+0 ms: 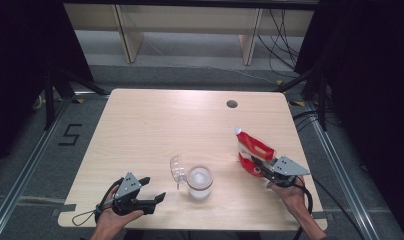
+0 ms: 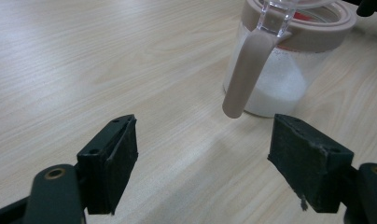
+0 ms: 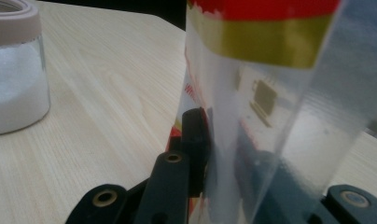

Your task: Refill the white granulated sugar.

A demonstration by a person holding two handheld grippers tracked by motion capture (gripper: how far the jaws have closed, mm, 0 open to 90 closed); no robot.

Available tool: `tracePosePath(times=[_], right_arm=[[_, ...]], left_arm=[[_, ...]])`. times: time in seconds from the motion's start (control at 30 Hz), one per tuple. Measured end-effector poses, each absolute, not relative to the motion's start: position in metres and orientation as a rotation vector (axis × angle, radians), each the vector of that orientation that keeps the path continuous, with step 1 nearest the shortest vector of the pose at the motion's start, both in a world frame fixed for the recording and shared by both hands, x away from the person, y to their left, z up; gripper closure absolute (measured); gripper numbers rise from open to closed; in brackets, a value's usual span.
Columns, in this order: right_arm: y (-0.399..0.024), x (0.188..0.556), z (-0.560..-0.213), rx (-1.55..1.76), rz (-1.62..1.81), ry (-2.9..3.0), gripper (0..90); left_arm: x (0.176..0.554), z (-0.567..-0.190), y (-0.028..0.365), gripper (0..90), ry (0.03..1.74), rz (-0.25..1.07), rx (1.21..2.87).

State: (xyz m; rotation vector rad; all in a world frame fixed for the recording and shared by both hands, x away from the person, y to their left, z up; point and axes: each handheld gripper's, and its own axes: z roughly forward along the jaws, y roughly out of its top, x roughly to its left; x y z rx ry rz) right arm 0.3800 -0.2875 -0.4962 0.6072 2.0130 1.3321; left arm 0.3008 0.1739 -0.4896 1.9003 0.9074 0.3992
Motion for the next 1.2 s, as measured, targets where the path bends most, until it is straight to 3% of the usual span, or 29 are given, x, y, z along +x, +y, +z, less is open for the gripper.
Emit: tracePosePath(times=[0.3,0.67,1.13,1.2], right_arm=[[-0.2892,0.3787,-0.4969,0.638,1.338,2.022,79.9],[-0.2911,0.3804,-0.4953,0.669,1.360,1.985,69.2],[-0.2895,0.3784,-0.4937,0.729,1.388,1.994,50.9],[-0.2883,0.3752,-0.4925,0.779,1.402,1.993,44.4]], left_arm=[[0.3010,-0.4891,0.1745,23.0,0.904,0.400,1.900],[0.3010,-0.4894,0.1743,22.9,0.903,0.401,1.903],[0.3011,-0.4893,0.1745,22.9,0.907,0.399,1.900],[0.3011,-0.4894,0.1745,22.9,0.907,0.400,1.901]])
